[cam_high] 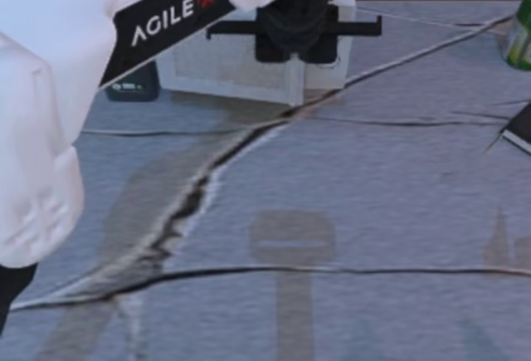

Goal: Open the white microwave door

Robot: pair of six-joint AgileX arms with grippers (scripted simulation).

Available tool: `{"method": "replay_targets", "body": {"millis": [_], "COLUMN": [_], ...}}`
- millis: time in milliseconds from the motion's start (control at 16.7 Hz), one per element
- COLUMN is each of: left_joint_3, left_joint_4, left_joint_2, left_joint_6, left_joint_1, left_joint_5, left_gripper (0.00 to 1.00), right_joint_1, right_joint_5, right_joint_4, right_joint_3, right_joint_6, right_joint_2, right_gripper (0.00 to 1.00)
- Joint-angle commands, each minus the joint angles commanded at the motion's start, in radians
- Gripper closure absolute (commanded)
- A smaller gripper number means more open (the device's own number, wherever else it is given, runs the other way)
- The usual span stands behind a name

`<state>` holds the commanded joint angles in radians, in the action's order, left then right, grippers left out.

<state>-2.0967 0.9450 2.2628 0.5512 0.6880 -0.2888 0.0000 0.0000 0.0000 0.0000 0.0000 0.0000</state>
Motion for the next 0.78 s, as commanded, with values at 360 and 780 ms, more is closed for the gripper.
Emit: {"method": "replay_targets", "body": {"millis": [360,780], "left_joint_3": [0.129,0.166], "left_joint_4": [-0.067,-0.084], "left_joint_2": [-0.076,-0.093], "left_joint_6": [-0.069,-0.089], "left_joint_1": [-0.009,-0.011], "left_joint_5": [0.024,0.034], "left_gripper": [1.00,1.00], "right_joint_1": [0.000,0.000], "right_joint_5": [0.000,0.000], "right_joint_4": [0.000,0.000], "right_joint_3": [0.000,0.000], "right_joint_6": [0.000,0.000], "right_joint_2": [0.000,0.000], "right_gripper": [0.00,0.00]}}
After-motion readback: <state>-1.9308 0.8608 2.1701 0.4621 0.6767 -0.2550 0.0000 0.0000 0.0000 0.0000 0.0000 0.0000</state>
